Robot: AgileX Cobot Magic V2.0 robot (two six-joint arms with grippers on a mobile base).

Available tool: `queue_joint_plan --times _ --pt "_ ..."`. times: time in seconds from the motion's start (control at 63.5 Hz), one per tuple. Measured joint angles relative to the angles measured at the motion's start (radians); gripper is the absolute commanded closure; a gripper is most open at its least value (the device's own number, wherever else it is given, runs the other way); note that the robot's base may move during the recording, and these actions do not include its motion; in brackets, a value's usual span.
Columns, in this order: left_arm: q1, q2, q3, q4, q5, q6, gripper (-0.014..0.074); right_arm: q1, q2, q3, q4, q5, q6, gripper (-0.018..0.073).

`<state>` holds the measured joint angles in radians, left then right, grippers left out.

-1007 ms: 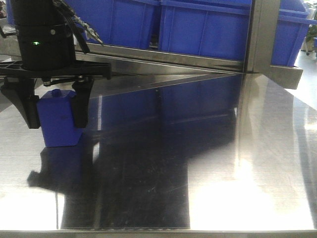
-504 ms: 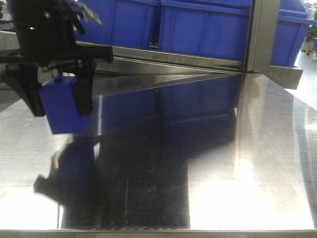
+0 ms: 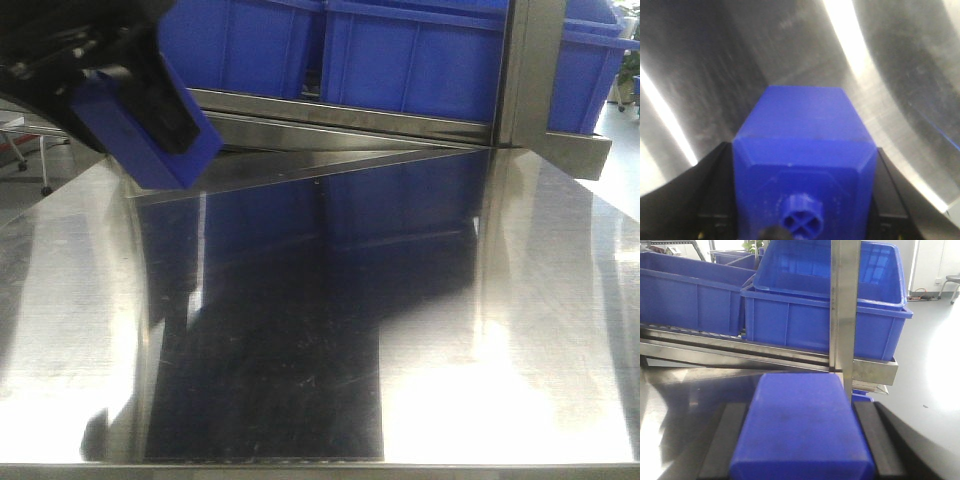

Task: Pick and sort blue part to right shelf
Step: 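Lift the blue bottle with the left gripper off the table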

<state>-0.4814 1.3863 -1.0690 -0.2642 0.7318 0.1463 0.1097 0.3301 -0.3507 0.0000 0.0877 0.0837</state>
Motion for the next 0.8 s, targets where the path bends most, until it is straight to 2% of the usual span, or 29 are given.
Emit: queue_joint_plan --times 0.22,0.346,0.519,0.803 --pt "0.0 -0.206 0.238 -0.015 -0.294 0.009 0.0244 0.0 0.0 0.0 0.0 0.0 0.0 0.0169" --pt "0.027 -0.316 0.349 -0.052 -0.401 0.009 0.0244 0.0 0.0 0.0 0.0 0.0 0.0 0.0169" --pt "0.137 -0.472 0.484 -0.058 -0.432 0.009 0.0244 0.0 0.0 0.0 0.0 0.0 0.0 0.0169" --pt "0.33 -0.746 0.599 0.011 -0.447 0.009 0.0244 0.0 0.0 0.0 0.0 0.0 0.0 0.0169"
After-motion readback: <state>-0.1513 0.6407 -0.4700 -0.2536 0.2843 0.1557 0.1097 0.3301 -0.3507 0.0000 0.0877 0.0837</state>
